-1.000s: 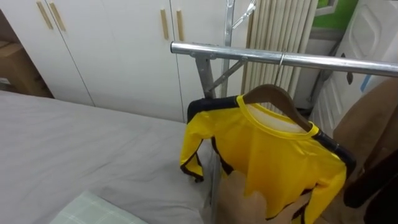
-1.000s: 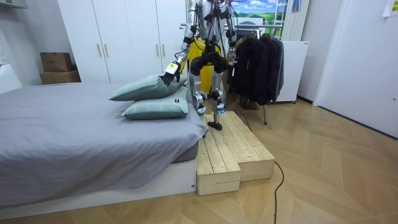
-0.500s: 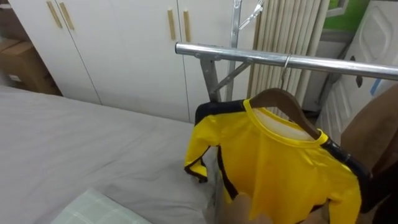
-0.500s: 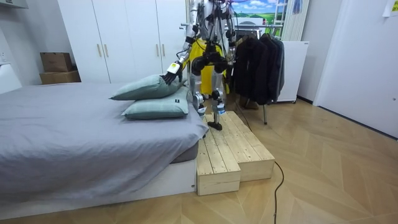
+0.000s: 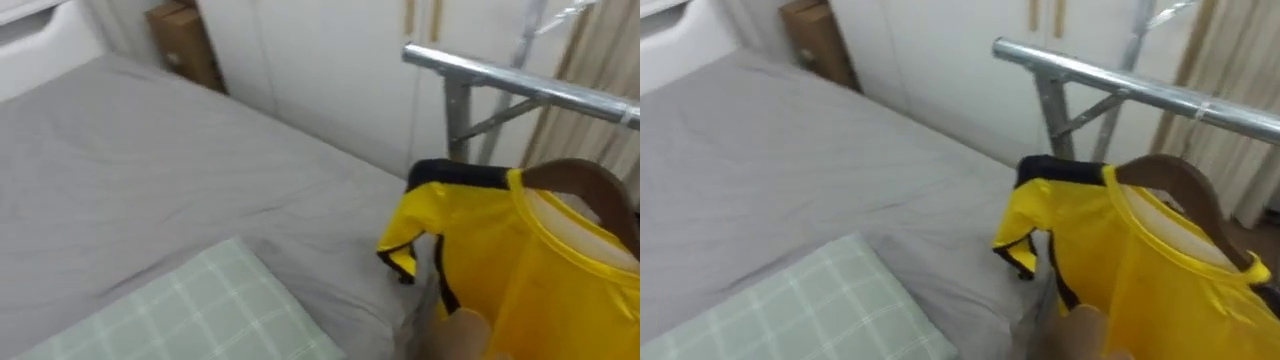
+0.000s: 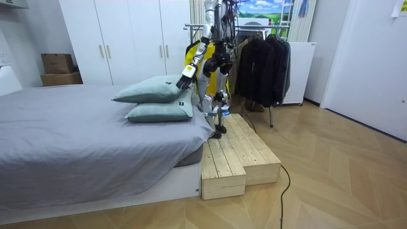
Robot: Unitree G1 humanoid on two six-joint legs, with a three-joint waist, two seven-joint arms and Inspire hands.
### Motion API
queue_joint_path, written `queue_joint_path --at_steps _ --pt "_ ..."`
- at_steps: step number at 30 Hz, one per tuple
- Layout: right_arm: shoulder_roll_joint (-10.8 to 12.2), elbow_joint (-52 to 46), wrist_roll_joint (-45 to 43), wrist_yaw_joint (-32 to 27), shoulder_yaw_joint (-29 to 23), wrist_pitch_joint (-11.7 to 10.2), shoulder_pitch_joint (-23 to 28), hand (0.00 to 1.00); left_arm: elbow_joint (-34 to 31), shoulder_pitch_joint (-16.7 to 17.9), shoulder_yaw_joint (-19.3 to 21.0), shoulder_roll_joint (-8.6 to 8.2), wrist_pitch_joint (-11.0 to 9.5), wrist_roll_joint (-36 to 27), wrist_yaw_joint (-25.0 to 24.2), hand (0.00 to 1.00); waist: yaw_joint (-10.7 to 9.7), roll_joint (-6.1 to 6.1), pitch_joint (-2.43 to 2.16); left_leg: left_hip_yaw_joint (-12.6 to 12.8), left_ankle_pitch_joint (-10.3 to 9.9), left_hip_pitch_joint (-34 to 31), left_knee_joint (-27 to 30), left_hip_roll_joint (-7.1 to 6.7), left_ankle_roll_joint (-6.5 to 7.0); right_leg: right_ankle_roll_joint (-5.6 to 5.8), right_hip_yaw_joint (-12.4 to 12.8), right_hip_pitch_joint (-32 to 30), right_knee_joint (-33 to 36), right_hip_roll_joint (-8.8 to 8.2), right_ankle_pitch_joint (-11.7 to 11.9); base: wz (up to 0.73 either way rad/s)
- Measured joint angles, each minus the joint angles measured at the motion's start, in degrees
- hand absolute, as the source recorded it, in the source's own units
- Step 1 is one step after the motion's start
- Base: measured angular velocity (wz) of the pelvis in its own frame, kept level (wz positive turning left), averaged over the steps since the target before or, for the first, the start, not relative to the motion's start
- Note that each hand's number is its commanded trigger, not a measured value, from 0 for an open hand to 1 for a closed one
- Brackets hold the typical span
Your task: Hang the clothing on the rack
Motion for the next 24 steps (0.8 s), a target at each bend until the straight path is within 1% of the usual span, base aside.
queue_joint_path --at_steps 1,2,3,4,5,6,7,8,9,10,11,12,13,14,15,16,18,19,21,22,23,24 --pt "0.1 -0.2 -0.3 0.0 -0.2 0.0 0.0 0.00 0.0 -0.2 -0.1 -0.44 0.0 0.8 -1.2 0.00 -0.1 0.13 0.09 0.3 -0.7 0.8 0.4 0.32 -0.20 0.04 -1.5 0.6 0.0 -0.07 -0.3 1.28" --pt "0.2 -0.6 -0.9 0.0 -0.5 0.0 0.1 0.00 0.0 -0.7 -0.8 -1.27 0.1 2.3 -3.5 0.00 -0.2 0.23 0.19 1.0 -1.9 2.3 1.1 0.96 -0.54 0.12 -4.5 1.5 0.0 -0.17 -0.8 1.04" --pt "0.3 -0.6 -0.9 0.1 -0.5 0.0 0.1 0.00 0.0 -1.0 -0.9 -1.66 0.1 2.8 -4.6 0.00 -0.3 0.20 0.20 1.4 -2.4 2.9 1.1 1.21 -0.57 0.20 -6.0 1.9 0.0 -0.23 -1.1 1.31" --pt "0.7 -0.6 -1.3 0.2 -0.7 0.2 0.0 0.00 0.0 -1.3 -1.9 -2.15 0.1 3.6 -6.4 0.00 -1.1 0.16 0.18 1.6 -3.3 3.9 0.9 1.43 -0.83 0.40 -8.9 2.5 0.0 -0.27 -1.6 1.23" --pt "1.0 -0.6 -1.3 0.2 -1.1 0.6 -0.1 0.00 0.0 -1.3 -1.9 -2.55 0.1 4.0 -7.6 0.00 -1.3 0.26 0.14 1.7 -4.1 4.7 0.3 1.54 -1.14 0.58 -11.3 2.7 0.1 -0.30 -2.0 1.32" --pt "1.1 -0.5 -1.3 0.3 -1.1 0.8 -0.1 0.00 0.0 -1.4 -1.9 -2.49 0.1 4.0 -8.0 0.00 -1.2 0.17 0.19 1.9 -4.4 5.4 -1.7 1.24 -1.44 0.75 -12.8 2.7 0.7 -0.55 -2.6 0.92" --pt "1.1 -0.5 -1.3 0.3 -1.1 0.9 0.0 0.00 0.0 -1.2 -1.9 -2.49 0.2 4.0 -8.1 0.00 -1.2 0.16 0.18 2.4 -4.4 5.8 -2.7 0.94 -1.45 0.88 -13.4 2.7 1.0 -0.82 -2.8 0.66" --pt "1.1 -0.6 -1.3 0.4 -1.1 0.9 0.1 0.00 0.0 -0.7 -1.6 -2.59 0.1 4.0 -8.6 0.00 -1.0 -0.10 0.21 3.5 -4.2 6.5 -4.6 0.54 -1.82 1.03 -14.3 2.7 1.5 -1.28 -2.9 0.48" --pt "1.1 -0.5 -1.2 0.4 -1.1 0.8 0.1 0.00 0.0 -0.2 -1.5 -2.60 0.1 4.0 -9.1 0.00 -0.9 -0.18 0.22 3.5 -3.8 7.1 -6.1 -0.05 -2.45 1.26 -15.1 2.9 1.9 -1.69 -3.1 0.42" --pt "1.1 -0.5 -1.2 0.5 -1.1 0.8 0.1 0.00 0.1 0.0 -1.4 -2.64 0.1 4.0 -9.3 0.00 -0.8 -0.29 0.14 3.5 -3.6 7.2 -6.8 -0.32 -2.73 1.33 -15.4 2.9 1.9 -1.84 -3.1 0.30" --pt "1.1 -0.5 -1.2 0.5 -1.1 0.6 -0.1 0.00 0.2 0.1 -1.3 -2.64 0.1 4.0 -9.8 0.00 -0.3 -0.31 0.08 3.2 -3.5 7.4 -7.9 -0.78 -2.71 1.46 -15.7 2.9 2.0 -2.05 -3.1 0.14" --pt "1.1 -0.5 -1.3 0.6 -1.1 0.6 -0.1 0.00 0.2 0.4 -1.2 -2.65 -0.3 4.0 -9.8 0.00 0.3 -0.59 -0.06 3.1 -3.1 7.6 -8.9 -1.27 -2.62 1.48 -15.9 2.7 2.4 -2.45 -3.0 0.10" --pt "1.2 -0.5 -1.4 0.7 -1.1 0.6 0.0 0.00 0.2 0.5 -0.9 -2.66 -0.6 4.0 -9.9 0.00 0.4 -0.77 -0.13 3.1 -3.0 7.6 -9.1 -1.41 -2.49 1.51 -16.0 2.6 2.7 -2.66 -3.1 0.09" --pt "1.2 -0.5 -1.6 1.1 -1.1 0.6 0.1 0.00 0.2 0.7 0.1 -2.72 -0.7 4.0 -9.9 0.00 0.5 -1.06 -0.38 2.9 -2.6 7.7 -9.5 -1.80 -2.33 1.68 -16.3 2.7 2.8 -3.01 -3.0 0.12" --pt "1.2 -0.5 -1.7 1.4 -1.1 0.6 0.1 0.00 0.2 0.9 0.6 -2.73 -0.8 4.0 -10.0 0.00 0.5 -1.21 -0.46 2.9 -2.3 7.9 -9.8 -2.07 -2.20 1.78 -16.6 2.9 2.9 -3.21 -3.0 0.15" --pt "1.2 -0.5 -1.6 1.9 -1.1 0.6 0.2 0.00 0.5 1.1 1.0 -2.71 -1.1 4.0 -10.1 0.00 0.5 -1.67 -0.61 2.9 -2.1 8.3 -10.8 -2.40 -2.12 2.06 -16.9 3.4 2.8 -3.36 -2.8 0.16" --pt "1.4 -0.4 -1.2 2.2 -1.0 0.7 0.6 0.00 0.7 1.0 1.5 -2.67 -1.1 4.0 -10.2 0.00 0.5 -1.77 -0.74 2.6 -2.0 8.6 -11.4 -2.39 -1.92 2.42 -17.2 4.2 2.8 -3.60 -2.6 0.21" --pt "1.5 -0.4 -1.1 2.3 -1.0 1.0 0.8 0.00 0.9 1.0 1.9 -2.55 -1.0 4.0 -10.2 0.00 0.3 -1.92 -0.70 1.5 -2.0 8.5 -11.3 -2.52 -1.63 2.68 -18.2 5.0 2.7 -3.89 -2.4 0.44" --pt "1.6 -0.4 -0.9 2.3 -2.4 1.3 2.1 0.00 1.2 0.3 2.0 -2.60 -1.0 3.8 -10.6 0.00 -0.7 -2.09 -0.78 -1.7 -2.2 8.3 -11.3 -3.24 -0.68 3.57 -20.8 6.7 2.6 -4.56 -2.1 0.68" --pt "1.7 -0.4 -1.0 2.2 -2.8 1.3 2.2 0.00 1.2 0.1 2.0 -2.60 -1.0 3.7 -10.9 0.00 -1.0 -2.03 -0.88 -2.3 -2.3 8.1 -11.3 -3.39 -0.45 3.77 -21.1 6.9 2.8 -4.76 -2.0 0.67" --pt "1.8 -0.4 -0.9 2.1 -3.1 1.3 2.2 0.00 1.4 0.0 2.0 -2.59 -1.0 3.6 -11.3 0.00 -1.5 -1.96 -0.82 -4.2 -2.2 7.9 -11.5 -3.90 0.08 4.25 -21.1 7.4 2.8 -5.13 -1.7 0.76" --pt "2.1 -0.4 -0.6 2.0 -4.0 1.3 2.7 0.00 1.9 0.1 2.0 -2.61 -1.0 3.9 -11.4 0.00 -2.4 -1.71 -0.69 -6.2 -1.9 7.8 -11.7 -4.40 0.61 4.95 -18.3 7.9 2.8 -5.25 -1.3 0.91"
